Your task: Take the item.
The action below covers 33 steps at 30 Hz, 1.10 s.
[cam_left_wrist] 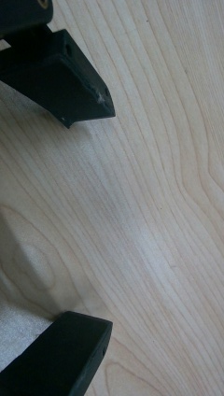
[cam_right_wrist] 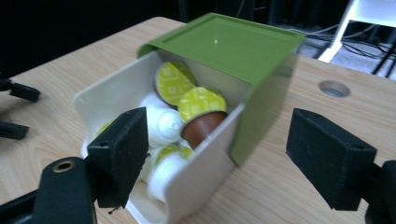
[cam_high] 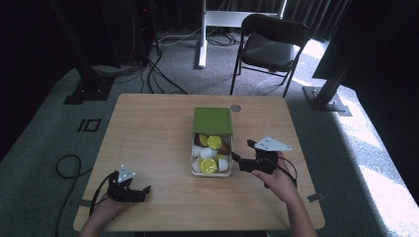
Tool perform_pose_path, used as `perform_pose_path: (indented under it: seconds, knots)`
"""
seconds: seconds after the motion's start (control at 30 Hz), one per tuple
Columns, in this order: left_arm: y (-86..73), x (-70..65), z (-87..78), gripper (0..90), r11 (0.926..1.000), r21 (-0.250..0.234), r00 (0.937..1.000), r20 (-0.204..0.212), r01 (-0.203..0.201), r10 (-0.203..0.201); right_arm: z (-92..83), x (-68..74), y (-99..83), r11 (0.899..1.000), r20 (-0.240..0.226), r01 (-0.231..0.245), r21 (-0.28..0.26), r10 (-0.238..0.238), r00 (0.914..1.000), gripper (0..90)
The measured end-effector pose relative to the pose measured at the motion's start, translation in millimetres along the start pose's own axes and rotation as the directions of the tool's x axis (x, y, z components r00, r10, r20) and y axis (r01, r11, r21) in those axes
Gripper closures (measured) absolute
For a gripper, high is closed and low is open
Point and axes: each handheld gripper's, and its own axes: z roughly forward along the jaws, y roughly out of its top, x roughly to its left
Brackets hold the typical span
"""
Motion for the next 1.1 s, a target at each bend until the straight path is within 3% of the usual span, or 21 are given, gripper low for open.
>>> perform_pose_path:
  seconds: [0.2, 0.37, 0.73, 1.1]
  knots:
    - [0.0, 0.1, 0.0, 2.8, 1.0000, 0.000, 1.0000, -0.001, -0.002, 0.002, 11.2, 13.2, 5.0, 1.000, -0.049, 0.005, 0.003, -0.005, 0.9988, 20.8]
    - [0.1, 0.2, 0.0, 2.8, 1.0000, 0.001, 1.0000, -0.001, -0.003, 0.003, 19.6, 24.0, 6.3, 0.999, -0.075, 0.035, 0.018, -0.034, 0.9966, 21.3]
    - [0.0, 0.1, 0.0, 2.8, 1.0000, 0.001, 1.0000, 0.000, -0.001, 0.001, 45.3, 50.5, -2.6, 0.995, -0.143, 0.064, 0.073, -0.053, 0.9884, 24.1]
    - [0.0, 0.2, -0.1, 2.8, 1.0000, 0.001, 1.0000, 0.000, -0.002, 0.002, 67.3, 69.1, -18.5, 0.985, -0.126, 0.103, 0.138, -0.085, 0.9884, 28.2]
